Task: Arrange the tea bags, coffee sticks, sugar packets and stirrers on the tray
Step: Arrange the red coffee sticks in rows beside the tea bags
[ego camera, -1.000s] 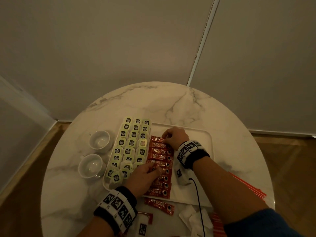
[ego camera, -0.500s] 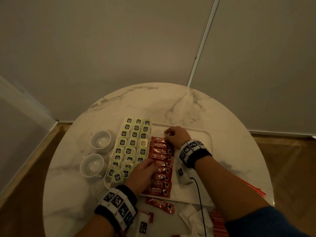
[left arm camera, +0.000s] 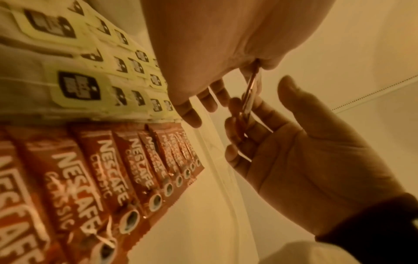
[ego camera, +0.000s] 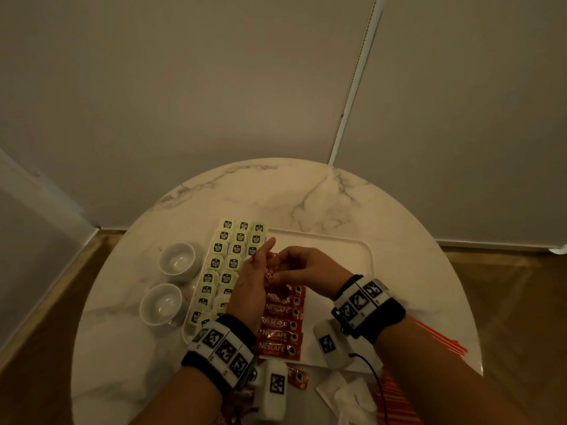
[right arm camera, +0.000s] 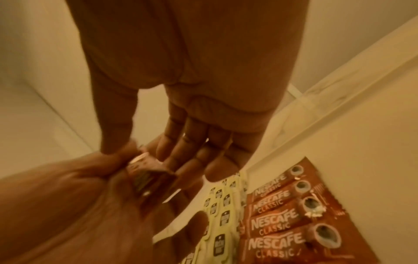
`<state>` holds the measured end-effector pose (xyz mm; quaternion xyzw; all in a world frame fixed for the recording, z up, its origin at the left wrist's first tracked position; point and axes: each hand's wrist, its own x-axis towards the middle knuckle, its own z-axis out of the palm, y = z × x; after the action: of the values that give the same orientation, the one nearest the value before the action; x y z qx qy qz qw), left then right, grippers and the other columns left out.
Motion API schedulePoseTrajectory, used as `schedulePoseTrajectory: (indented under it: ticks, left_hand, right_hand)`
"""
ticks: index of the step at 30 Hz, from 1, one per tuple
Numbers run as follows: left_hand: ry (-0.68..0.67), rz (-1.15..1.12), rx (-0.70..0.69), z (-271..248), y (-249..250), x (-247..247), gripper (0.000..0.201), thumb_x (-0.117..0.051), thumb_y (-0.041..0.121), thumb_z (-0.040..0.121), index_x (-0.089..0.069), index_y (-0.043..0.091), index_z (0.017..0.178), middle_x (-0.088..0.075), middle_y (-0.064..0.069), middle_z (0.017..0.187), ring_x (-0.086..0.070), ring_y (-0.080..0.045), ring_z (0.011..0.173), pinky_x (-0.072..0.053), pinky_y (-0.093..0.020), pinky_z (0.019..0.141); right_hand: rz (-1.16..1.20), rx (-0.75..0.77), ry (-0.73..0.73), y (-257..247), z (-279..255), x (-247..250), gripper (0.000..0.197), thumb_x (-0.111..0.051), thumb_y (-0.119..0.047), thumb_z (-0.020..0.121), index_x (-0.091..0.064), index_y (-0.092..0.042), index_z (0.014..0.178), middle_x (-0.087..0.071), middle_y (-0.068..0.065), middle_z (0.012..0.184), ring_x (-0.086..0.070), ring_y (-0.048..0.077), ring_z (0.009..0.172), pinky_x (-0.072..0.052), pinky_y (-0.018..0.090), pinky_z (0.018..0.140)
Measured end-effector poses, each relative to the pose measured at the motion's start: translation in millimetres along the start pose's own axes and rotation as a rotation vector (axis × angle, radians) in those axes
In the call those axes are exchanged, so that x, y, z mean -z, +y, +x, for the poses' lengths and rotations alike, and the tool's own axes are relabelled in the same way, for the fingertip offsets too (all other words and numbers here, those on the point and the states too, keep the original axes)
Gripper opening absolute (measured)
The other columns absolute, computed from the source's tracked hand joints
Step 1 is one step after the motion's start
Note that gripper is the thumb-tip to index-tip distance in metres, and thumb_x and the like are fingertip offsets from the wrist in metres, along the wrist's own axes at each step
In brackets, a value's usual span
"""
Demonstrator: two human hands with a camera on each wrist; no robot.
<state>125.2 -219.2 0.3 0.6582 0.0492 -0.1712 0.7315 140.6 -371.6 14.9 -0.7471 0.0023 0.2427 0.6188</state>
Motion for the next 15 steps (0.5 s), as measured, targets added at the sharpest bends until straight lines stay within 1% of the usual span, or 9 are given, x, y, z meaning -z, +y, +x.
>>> schedulePoseTrajectory:
  ticks: [1, 3, 4, 7, 8, 10, 12, 13, 15]
  left_hand:
    - [-0.010, -0.016, 0.001, -1, 2, -3, 0.032, -0.025, 0.052, 0.101, -0.051, 0.063, 0.117, -0.053, 0.015, 0.125, -0.056, -0.003, 0.113, -0.053, -0.028, 0.090]
    - [0.008, -0.061, -0.002, -1, 4, -8, 0.032, -0.028, 0.041, 0.103, -0.050, 0.060, 0.116, -0.054, 0.025, 0.114, -0.057, 0.014, 0.100, -0.050, -0.010, 0.076]
    - [0.008, -0.058, 0.001, 0, 3, -8, 0.030, -0.033, 0.038, 0.103, -0.053, 0.055, 0.117, -0.057, 0.023, 0.111, -0.059, 0.013, 0.097, -0.051, -0.011, 0.075]
    - [0.074, -0.107, 0.056, 3, 1, -5, 0.019, -0.057, 0.028, 0.093, -0.069, 0.029, 0.107, -0.070, -0.003, 0.108, -0.070, -0.021, 0.096, -0.058, -0.044, 0.083]
    - [0.103, -0.104, 0.057, 4, 1, -3, 0.016, -0.061, 0.024, 0.090, -0.070, 0.022, 0.103, -0.071, -0.007, 0.104, -0.070, -0.027, 0.094, -0.057, -0.048, 0.083]
    - [0.150, -0.087, 0.065, 8, 1, -1, 0.015, -0.064, 0.021, 0.088, -0.069, 0.013, 0.099, -0.073, -0.010, 0.097, -0.070, -0.029, 0.088, -0.059, -0.043, 0.077]
    - [0.178, -0.135, 0.079, 12, 2, -1, 0.013, -0.065, 0.017, 0.087, -0.067, 0.009, 0.097, -0.073, -0.010, 0.091, -0.071, -0.023, 0.077, -0.058, -0.034, 0.065]
    - [0.176, -0.184, 0.103, 13, 3, -2, 0.011, -0.065, 0.014, 0.087, -0.066, 0.007, 0.095, -0.073, -0.009, 0.088, -0.071, -0.021, 0.073, -0.057, -0.032, 0.062]
    - [0.154, -0.294, 0.152, 17, 3, -2, 0.008, -0.064, 0.009, 0.087, -0.065, 0.005, 0.094, -0.071, -0.010, 0.082, -0.069, -0.022, 0.070, -0.057, -0.035, 0.063]
  right_hand:
    - [-0.017, 0.011, 0.003, 1, -1, 0, 0.016, -0.073, -0.014, 0.081, -0.068, -0.018, 0.096, -0.074, 0.002, 0.092, -0.070, 0.018, 0.091, -0.056, 0.031, 0.084]
    - [-0.059, 0.022, 0.044, 1, -1, 3, 0.015, -0.072, -0.012, 0.082, -0.069, -0.018, 0.096, -0.073, -0.002, 0.087, -0.070, 0.016, 0.086, -0.055, 0.030, 0.081]
    - [-0.074, 0.026, 0.067, 0, -1, 5, 0.014, -0.071, -0.012, 0.083, -0.069, -0.018, 0.096, -0.072, -0.003, 0.086, -0.069, 0.013, 0.083, -0.054, 0.027, 0.077]
    - [-0.098, 0.057, 0.105, -2, -2, 13, 0.014, -0.067, -0.010, 0.086, -0.070, -0.019, 0.097, -0.072, -0.006, 0.085, -0.067, 0.004, 0.076, -0.050, 0.017, 0.068]
    - [-0.104, 0.064, 0.114, -3, -2, 16, 0.015, -0.066, -0.010, 0.087, -0.071, -0.019, 0.097, -0.072, -0.007, 0.085, -0.067, 0.001, 0.076, -0.049, 0.014, 0.067]
    - [-0.125, 0.071, 0.130, -3, -2, 21, 0.017, -0.065, -0.008, 0.088, -0.070, -0.017, 0.100, -0.070, -0.008, 0.087, -0.065, -0.005, 0.074, -0.046, 0.010, 0.065]
    - [-0.123, 0.082, 0.156, -3, 0, 26, 0.019, -0.064, -0.007, 0.088, -0.068, -0.015, 0.104, -0.068, -0.008, 0.086, -0.063, -0.006, 0.070, -0.045, 0.008, 0.061]
    - [-0.093, 0.092, 0.187, -3, 2, 28, 0.020, -0.065, -0.006, 0.087, -0.066, -0.014, 0.105, -0.068, -0.006, 0.085, -0.063, -0.003, 0.069, -0.046, 0.010, 0.061]
    - [0.018, 0.111, 0.303, 0, 7, 29, 0.022, -0.066, -0.005, 0.085, -0.064, -0.013, 0.106, -0.068, 0.001, 0.083, -0.063, 0.008, 0.069, -0.049, 0.020, 0.064]
